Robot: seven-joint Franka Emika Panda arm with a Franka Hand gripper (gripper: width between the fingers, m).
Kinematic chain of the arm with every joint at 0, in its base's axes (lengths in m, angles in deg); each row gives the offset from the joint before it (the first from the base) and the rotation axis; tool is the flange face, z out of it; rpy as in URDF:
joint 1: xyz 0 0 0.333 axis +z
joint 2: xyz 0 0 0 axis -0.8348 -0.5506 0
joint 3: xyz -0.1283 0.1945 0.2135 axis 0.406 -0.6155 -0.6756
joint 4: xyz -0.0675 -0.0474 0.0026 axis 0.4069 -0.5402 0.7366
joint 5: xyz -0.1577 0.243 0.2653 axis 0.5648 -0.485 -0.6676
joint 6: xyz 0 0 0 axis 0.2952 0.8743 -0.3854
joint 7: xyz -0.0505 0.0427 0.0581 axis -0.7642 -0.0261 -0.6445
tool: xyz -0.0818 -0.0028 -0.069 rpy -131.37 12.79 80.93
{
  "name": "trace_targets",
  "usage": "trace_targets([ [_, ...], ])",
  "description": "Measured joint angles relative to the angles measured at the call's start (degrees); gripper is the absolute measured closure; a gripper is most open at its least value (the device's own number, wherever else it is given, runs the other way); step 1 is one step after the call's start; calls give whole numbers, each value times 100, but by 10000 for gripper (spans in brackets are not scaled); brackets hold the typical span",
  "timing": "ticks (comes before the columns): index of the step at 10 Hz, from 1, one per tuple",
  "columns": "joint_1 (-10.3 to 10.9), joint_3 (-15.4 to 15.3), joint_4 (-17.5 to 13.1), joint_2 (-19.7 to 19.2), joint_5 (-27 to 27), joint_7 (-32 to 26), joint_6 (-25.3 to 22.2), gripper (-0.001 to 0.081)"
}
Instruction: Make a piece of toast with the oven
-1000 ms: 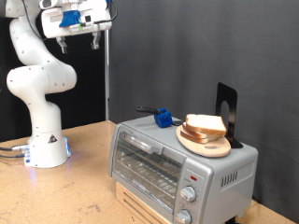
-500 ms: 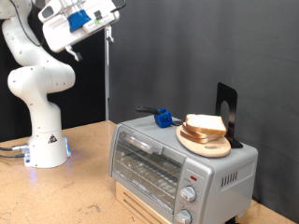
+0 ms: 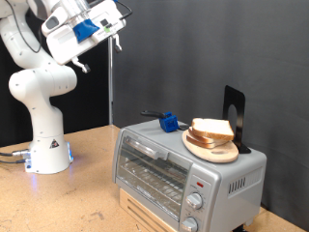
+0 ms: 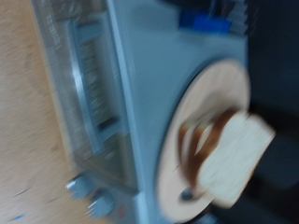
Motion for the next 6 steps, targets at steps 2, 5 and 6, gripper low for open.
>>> trace_targets([
  [2, 467, 644, -219, -244, -104, -779, -208, 124],
  [5, 572, 837, -424, -707, -104, -950, -46, 124],
  [6, 622, 914, -464, -675, -203, -1075, -416, 124],
])
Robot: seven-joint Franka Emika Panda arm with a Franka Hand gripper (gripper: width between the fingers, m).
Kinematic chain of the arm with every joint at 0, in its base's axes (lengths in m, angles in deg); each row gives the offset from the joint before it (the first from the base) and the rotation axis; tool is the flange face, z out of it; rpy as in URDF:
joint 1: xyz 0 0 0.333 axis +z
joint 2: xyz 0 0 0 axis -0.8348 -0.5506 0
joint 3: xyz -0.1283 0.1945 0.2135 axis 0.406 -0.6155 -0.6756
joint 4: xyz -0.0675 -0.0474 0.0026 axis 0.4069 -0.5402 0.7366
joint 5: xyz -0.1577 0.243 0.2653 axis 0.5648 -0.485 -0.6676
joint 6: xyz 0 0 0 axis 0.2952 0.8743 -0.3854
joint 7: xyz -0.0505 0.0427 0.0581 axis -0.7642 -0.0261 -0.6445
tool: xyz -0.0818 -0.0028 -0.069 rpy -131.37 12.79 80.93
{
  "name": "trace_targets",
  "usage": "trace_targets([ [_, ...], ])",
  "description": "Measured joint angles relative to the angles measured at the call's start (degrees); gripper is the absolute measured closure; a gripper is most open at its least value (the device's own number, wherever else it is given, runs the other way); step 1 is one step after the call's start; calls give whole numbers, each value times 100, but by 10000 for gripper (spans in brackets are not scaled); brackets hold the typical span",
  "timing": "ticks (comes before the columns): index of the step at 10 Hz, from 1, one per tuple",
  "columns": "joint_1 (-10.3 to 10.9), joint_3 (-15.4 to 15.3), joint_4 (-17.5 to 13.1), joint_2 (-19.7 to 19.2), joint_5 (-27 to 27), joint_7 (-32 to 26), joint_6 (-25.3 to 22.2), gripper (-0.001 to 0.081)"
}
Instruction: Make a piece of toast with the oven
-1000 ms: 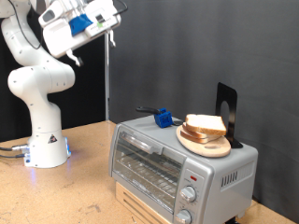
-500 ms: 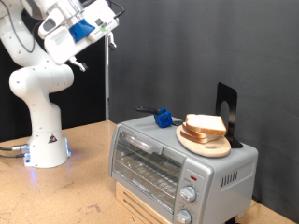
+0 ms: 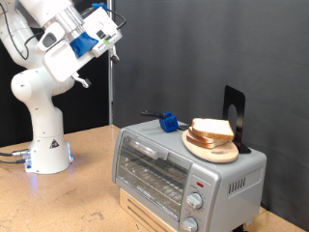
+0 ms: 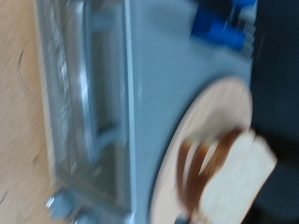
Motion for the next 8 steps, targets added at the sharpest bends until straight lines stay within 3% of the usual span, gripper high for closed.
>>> trace_targets([
  [2, 212, 356, -238, -18, -173, -275, -893, 124],
  [3, 271, 445, -311, -102, -175, -282, -1067, 124],
  [4, 289, 468, -338, -237, -174, -279, -1048, 124],
  [6, 333, 464, -274, -539, -180, -343, -391, 124],
  [8, 524, 579, -232, -838, -329, -785, -34, 124],
])
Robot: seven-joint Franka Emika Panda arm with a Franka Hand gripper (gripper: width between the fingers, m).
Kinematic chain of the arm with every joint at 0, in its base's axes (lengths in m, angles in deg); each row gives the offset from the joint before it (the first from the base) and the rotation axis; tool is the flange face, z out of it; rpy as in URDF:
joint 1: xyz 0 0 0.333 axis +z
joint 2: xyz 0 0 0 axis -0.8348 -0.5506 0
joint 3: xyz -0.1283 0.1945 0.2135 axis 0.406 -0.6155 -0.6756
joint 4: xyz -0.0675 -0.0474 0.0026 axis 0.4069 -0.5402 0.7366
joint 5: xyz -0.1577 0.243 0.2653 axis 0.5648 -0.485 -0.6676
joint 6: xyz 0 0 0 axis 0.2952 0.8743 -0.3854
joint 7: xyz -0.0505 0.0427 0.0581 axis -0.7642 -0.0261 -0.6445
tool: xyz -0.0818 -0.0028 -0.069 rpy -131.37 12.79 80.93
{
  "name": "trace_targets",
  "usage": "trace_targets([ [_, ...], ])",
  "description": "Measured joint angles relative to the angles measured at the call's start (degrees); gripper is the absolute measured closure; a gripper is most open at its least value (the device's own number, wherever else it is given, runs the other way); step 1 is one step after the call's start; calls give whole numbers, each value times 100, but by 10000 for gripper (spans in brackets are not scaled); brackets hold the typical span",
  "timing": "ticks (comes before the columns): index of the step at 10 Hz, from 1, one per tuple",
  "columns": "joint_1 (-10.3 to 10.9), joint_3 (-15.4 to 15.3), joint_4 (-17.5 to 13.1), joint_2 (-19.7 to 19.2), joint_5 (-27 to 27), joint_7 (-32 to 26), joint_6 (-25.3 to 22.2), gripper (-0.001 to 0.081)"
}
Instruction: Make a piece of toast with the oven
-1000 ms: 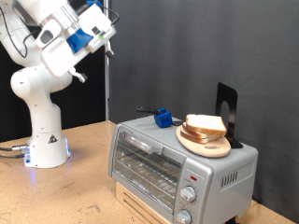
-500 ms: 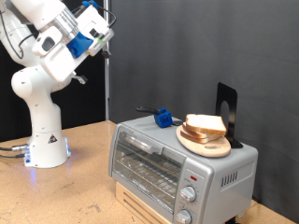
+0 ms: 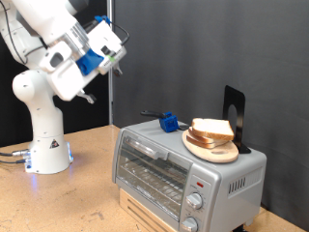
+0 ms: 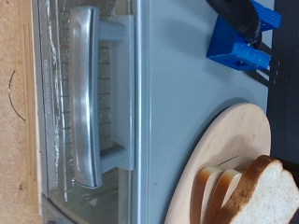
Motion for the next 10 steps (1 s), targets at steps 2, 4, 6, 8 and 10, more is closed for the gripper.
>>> trace_targets([
  [2, 105, 76, 54, -165, -109, -287, 188, 124],
  [4, 119, 76, 128, -154, -124, -324, 300, 124],
  [6, 136, 147, 154, -161, -432, -330, 166, 124],
  [8, 168, 169, 349, -195, -573, -332, 281, 124],
  [10, 252, 106, 777, -213, -701, -386, 984, 124],
])
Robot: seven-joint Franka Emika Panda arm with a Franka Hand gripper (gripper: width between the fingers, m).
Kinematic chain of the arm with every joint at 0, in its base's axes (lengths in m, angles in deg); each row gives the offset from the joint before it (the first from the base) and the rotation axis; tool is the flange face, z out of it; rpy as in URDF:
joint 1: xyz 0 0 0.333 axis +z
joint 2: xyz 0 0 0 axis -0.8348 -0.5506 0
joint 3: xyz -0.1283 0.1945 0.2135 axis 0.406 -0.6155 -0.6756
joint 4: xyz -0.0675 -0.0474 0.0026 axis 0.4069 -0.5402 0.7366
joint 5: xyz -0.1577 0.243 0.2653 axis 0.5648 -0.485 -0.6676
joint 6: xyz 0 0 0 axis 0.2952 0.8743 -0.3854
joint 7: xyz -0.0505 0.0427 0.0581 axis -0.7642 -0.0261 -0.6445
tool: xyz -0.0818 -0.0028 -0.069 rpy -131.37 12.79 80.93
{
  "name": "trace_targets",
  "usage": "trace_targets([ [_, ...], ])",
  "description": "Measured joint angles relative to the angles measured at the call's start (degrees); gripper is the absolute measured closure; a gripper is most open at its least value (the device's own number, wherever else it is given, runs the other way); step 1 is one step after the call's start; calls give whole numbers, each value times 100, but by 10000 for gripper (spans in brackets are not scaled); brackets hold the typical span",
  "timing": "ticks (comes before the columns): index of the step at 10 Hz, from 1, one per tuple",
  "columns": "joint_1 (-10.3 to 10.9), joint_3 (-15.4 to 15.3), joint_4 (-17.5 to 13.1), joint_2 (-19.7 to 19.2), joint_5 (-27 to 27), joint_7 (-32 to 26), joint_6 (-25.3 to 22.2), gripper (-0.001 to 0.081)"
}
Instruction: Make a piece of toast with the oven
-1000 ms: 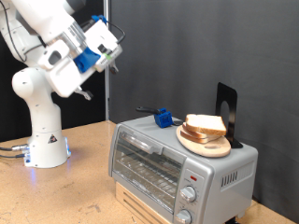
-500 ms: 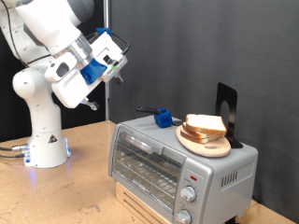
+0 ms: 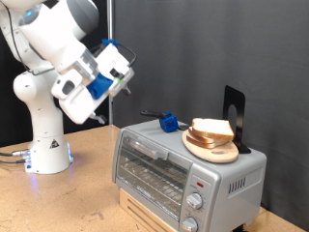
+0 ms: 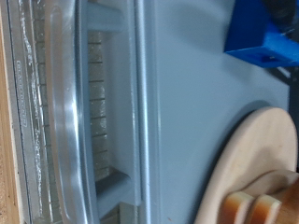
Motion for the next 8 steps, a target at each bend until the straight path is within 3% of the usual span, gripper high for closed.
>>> trace_targets([
  [5, 338, -25, 717, -191, -122, -173, 1132, 124],
  [8, 575, -11, 791, -556, -428, -173, 1647, 124],
])
